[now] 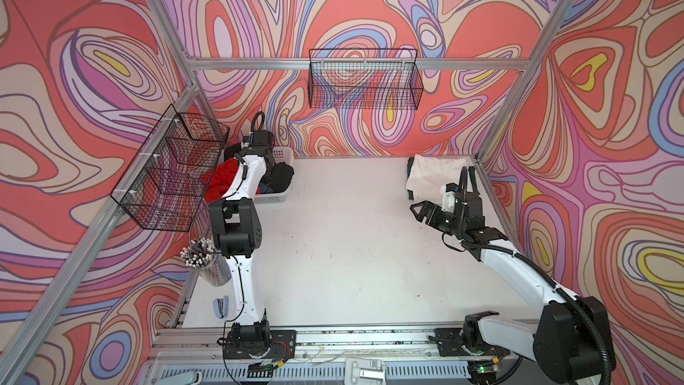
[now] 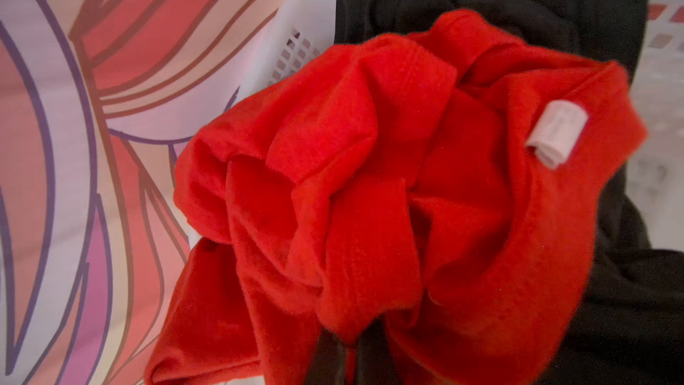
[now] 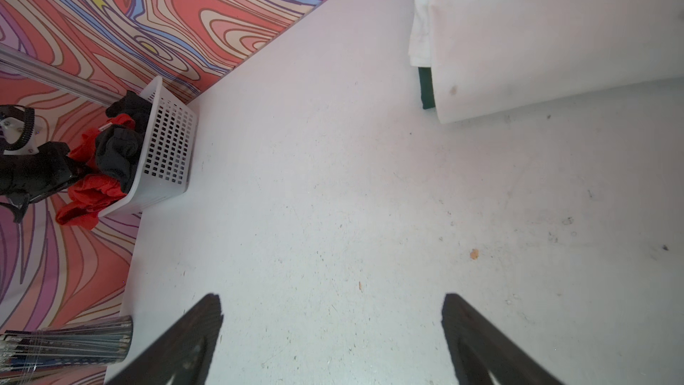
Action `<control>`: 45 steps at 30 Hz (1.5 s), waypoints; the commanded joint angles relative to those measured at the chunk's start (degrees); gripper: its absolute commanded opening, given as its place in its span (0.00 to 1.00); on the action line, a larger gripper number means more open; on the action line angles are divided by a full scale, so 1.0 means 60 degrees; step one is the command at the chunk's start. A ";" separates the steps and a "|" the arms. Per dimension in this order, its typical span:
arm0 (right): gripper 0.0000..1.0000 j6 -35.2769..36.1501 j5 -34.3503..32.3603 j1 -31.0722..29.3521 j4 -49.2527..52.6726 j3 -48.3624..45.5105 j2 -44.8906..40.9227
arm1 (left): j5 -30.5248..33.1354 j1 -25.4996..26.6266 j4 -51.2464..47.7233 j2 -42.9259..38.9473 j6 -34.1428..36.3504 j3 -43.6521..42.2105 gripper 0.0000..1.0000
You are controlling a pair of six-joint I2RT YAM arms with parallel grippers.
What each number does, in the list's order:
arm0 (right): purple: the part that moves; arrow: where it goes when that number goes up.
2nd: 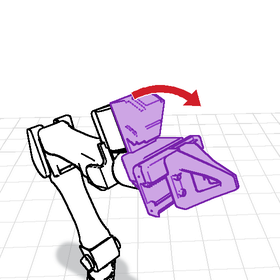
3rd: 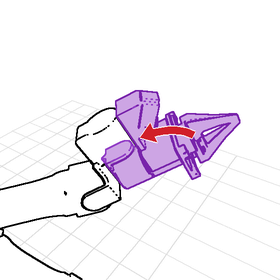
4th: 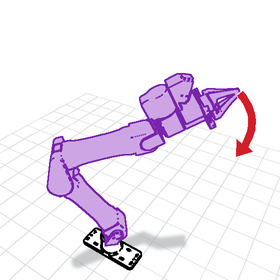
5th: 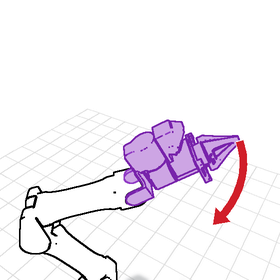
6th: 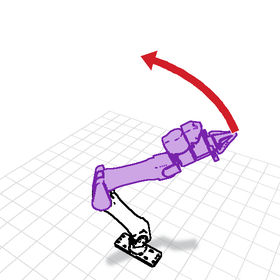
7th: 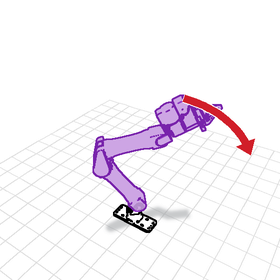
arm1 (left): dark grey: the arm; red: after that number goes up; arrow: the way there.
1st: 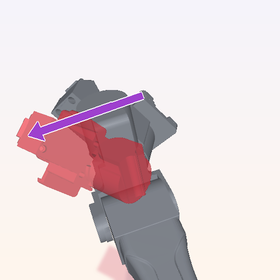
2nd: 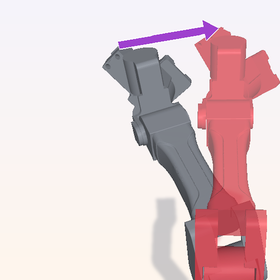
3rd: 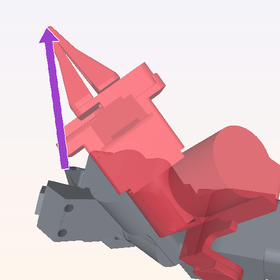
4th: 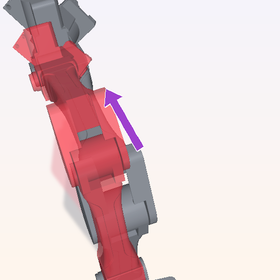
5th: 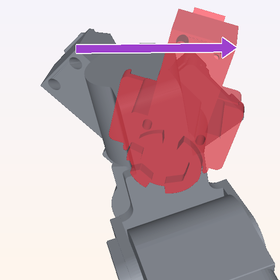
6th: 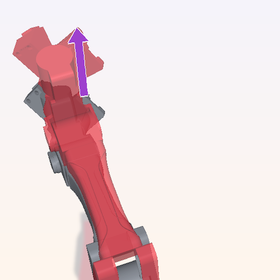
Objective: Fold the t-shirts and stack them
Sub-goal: 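Lift the red t-shirt out and drop it on the table center, then grasp the red t-shirt with both grippers at its edges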
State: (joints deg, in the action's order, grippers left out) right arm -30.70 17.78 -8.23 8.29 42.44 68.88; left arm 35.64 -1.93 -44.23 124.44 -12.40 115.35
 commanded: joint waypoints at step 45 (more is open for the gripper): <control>0.98 -0.0392 -0.2158 -0.0918 0.0134 -0.0070 0.0228 | -0.4853 0.5222 0.0229 -0.4591 -0.0800 -0.0275 1.00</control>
State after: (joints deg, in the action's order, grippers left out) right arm -32.67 11.90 -10.17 7.88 42.39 70.83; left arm 4.71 29.32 -41.39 100.99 -16.29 113.89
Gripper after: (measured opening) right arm 0.983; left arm 0.996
